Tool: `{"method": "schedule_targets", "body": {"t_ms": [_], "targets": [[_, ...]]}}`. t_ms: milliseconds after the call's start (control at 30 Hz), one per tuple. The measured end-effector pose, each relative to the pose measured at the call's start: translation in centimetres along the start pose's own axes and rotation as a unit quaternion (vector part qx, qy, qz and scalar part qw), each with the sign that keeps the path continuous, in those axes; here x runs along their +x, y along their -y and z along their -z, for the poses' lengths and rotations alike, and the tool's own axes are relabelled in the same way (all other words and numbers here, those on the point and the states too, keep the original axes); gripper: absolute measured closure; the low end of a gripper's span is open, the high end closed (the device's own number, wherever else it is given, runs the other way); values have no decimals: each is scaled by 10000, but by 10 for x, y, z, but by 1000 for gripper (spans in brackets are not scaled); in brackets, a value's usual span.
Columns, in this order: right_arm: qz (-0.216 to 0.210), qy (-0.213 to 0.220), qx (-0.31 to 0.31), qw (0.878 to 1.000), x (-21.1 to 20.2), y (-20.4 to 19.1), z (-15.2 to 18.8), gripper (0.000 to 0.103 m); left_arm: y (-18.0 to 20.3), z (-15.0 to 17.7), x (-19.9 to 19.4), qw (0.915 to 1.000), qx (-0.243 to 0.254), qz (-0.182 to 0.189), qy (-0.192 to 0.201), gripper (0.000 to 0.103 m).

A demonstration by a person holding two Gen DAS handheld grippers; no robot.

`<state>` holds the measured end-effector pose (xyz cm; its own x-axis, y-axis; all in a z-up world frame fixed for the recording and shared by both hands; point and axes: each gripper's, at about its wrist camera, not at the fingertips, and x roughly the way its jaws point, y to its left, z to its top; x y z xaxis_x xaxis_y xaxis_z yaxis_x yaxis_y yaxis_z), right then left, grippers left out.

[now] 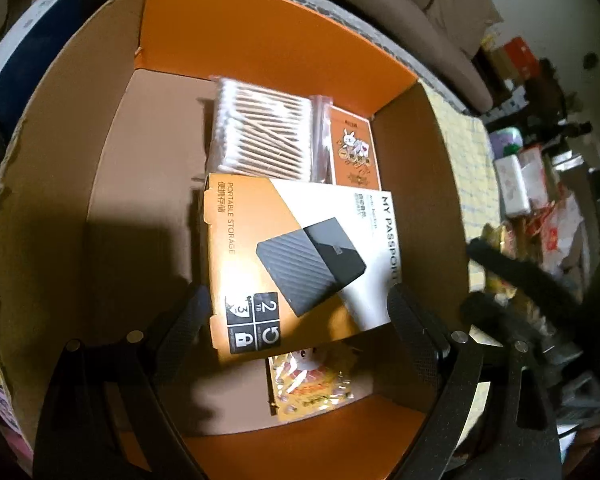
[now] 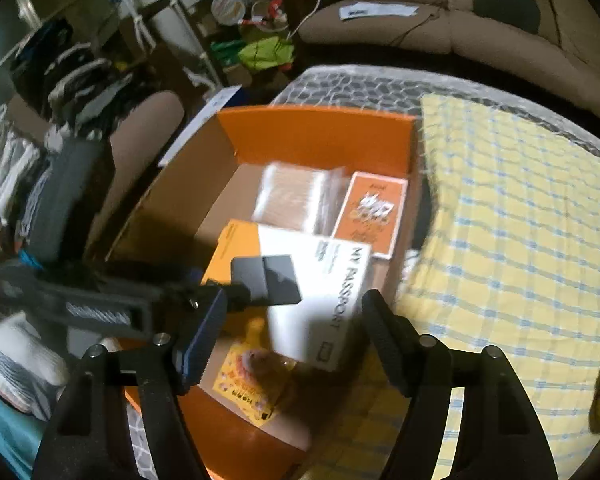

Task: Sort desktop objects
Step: 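Carry the My Passport box over the cardboard box and lower it inside, then open the right gripper and withdraw from the cardboard box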

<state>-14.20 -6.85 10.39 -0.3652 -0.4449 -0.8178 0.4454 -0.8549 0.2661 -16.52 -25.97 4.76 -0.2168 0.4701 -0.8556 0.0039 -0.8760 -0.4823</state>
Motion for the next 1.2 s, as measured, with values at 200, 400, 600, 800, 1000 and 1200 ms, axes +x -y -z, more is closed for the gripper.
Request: {"method": "schedule_targets", "body": {"t_ms": [200,400,600,800,1000,1200], "targets": [[14,133,347,9993,-10,24,-1,29,-3,1,1,10000,-78,51,-29,14],[-43,74,586,9982,-8,35,1,29,-1,-5,6,9999,-167,6,-31,14],[-201,106,784,9967,-7,42,4,29,-5,-10,8,9994,-319,140,-42,8],[-206,206,821,9962,-12,45,4,25,-7,-9,-11,9977,-428,506,129,7],[-110,274,858,9959,-19,55,7,17,0,-8,-51,9959,-231,517,711,3],[35,260,877,9958,-29,68,16,15,10,-3,-66,9942,28,353,1019,1]]}}
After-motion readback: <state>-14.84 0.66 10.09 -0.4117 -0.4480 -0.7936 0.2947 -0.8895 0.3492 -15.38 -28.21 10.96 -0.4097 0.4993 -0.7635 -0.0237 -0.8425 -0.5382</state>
